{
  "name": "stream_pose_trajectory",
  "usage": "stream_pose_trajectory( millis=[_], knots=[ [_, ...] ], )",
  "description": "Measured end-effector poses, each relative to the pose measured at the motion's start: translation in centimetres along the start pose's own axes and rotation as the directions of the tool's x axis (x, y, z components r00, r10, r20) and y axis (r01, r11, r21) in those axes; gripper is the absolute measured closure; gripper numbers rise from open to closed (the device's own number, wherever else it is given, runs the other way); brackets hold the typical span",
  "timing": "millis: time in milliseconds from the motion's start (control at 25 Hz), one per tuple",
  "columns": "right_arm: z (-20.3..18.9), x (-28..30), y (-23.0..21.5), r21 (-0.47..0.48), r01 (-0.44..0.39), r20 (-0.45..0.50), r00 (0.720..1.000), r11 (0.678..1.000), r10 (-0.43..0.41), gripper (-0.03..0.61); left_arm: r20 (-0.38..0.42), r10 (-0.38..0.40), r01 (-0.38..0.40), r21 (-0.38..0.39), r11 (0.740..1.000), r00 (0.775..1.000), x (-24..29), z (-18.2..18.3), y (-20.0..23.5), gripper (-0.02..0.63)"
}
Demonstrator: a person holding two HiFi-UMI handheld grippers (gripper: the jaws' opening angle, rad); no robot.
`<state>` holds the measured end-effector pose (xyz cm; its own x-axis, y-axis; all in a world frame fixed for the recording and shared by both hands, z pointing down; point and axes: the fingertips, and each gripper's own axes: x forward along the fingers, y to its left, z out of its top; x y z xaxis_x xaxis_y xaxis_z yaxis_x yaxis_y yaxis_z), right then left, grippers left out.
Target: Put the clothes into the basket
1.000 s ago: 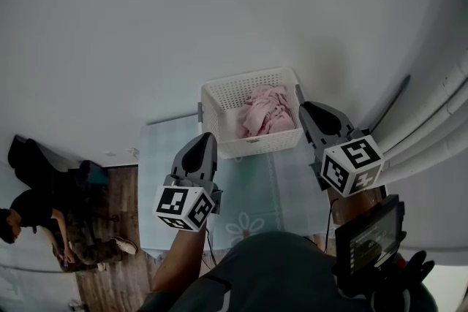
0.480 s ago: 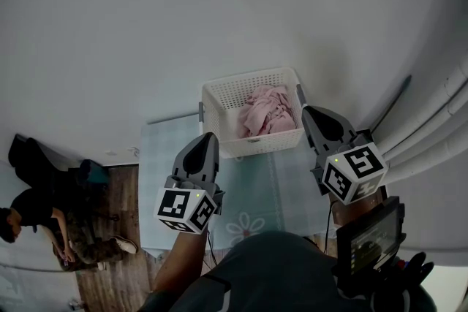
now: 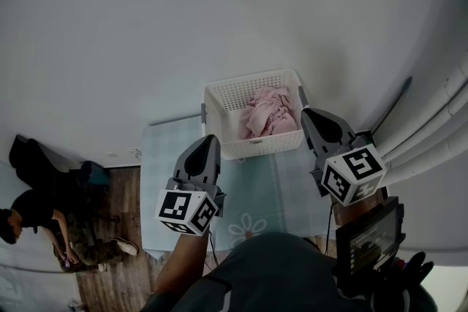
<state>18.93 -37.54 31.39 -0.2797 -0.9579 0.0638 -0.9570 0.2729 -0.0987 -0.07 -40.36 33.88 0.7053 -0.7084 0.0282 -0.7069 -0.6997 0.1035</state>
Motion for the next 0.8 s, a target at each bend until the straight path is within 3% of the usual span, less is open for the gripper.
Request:
stream_pose_trajectory(
  millis=[800],
  knots=[
    [0.59,0.11,0.31,-0.019,0.006,0.014,1.0,1.0,-0.006,0.565,0.017,0.002,-0.003,0.005,1.0,1.0,-0.57,0.55,0.28,0.604]
  ],
)
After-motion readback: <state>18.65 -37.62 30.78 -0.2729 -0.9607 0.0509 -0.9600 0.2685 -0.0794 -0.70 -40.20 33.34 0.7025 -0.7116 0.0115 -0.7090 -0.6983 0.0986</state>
